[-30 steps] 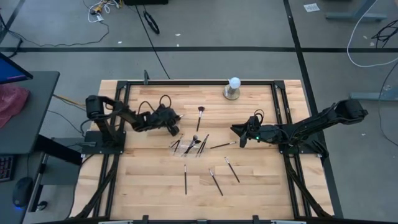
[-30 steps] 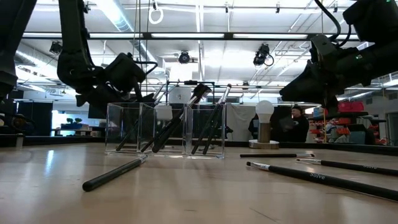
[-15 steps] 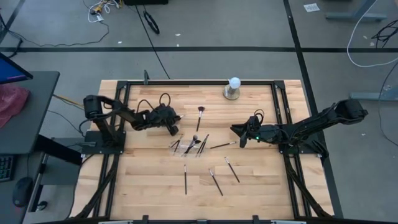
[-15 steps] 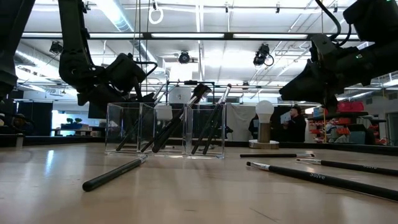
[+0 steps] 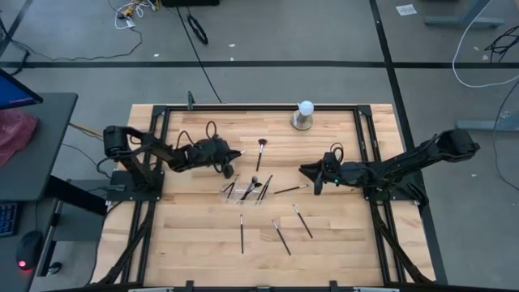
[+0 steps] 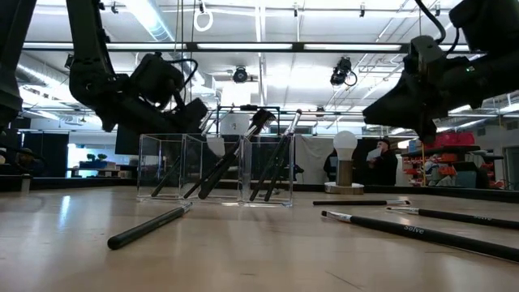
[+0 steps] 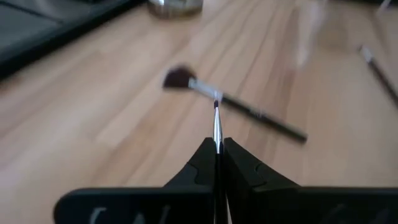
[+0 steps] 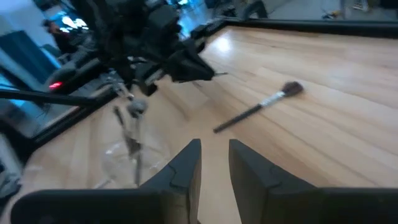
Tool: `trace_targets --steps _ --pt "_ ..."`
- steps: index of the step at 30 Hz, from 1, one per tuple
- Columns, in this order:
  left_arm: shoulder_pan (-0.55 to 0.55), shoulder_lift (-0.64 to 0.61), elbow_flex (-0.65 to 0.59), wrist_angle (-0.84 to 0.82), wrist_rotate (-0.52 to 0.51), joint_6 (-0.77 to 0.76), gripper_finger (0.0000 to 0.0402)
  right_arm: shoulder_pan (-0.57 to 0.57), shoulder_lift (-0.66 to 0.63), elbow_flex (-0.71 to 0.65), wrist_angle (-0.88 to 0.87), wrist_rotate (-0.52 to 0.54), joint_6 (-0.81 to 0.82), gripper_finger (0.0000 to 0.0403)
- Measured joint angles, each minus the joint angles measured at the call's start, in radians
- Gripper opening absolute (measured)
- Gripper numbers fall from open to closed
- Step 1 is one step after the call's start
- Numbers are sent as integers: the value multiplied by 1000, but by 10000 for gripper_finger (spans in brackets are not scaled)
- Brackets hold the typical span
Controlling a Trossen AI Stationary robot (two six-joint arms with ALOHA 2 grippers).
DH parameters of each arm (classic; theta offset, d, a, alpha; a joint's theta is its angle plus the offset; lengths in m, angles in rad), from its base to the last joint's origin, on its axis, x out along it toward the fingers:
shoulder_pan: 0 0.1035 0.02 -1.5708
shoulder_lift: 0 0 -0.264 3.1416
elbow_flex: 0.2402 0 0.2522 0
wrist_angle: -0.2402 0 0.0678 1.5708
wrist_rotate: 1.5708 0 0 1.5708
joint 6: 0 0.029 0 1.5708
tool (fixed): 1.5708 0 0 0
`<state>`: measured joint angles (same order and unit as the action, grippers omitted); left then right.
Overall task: Put items in baskets/containers
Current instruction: Put the eyeshadow brush into the transparent organizer
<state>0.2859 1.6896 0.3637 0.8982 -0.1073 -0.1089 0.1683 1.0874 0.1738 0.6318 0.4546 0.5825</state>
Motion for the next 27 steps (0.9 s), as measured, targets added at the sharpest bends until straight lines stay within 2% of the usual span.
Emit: trace_targets --steps 9,12,17,22,27 --pt "-5 -91 88 38 91 22 11 29 47 27 152 -30 -167 82" --pt "-9 -132 145 30 170 23 11 32 88 60 155 -29 -200 82" --pt "-55 -176 251 -73 291 17 11 32 195 138 156 -27 -274 84" --pt "-152 -171 341 -203 314 24 13 33 326 250 163 -28 -384 113" --pt "-241 -170 371 -220 302 28 12 51 422 356 169 -25 -526 155"
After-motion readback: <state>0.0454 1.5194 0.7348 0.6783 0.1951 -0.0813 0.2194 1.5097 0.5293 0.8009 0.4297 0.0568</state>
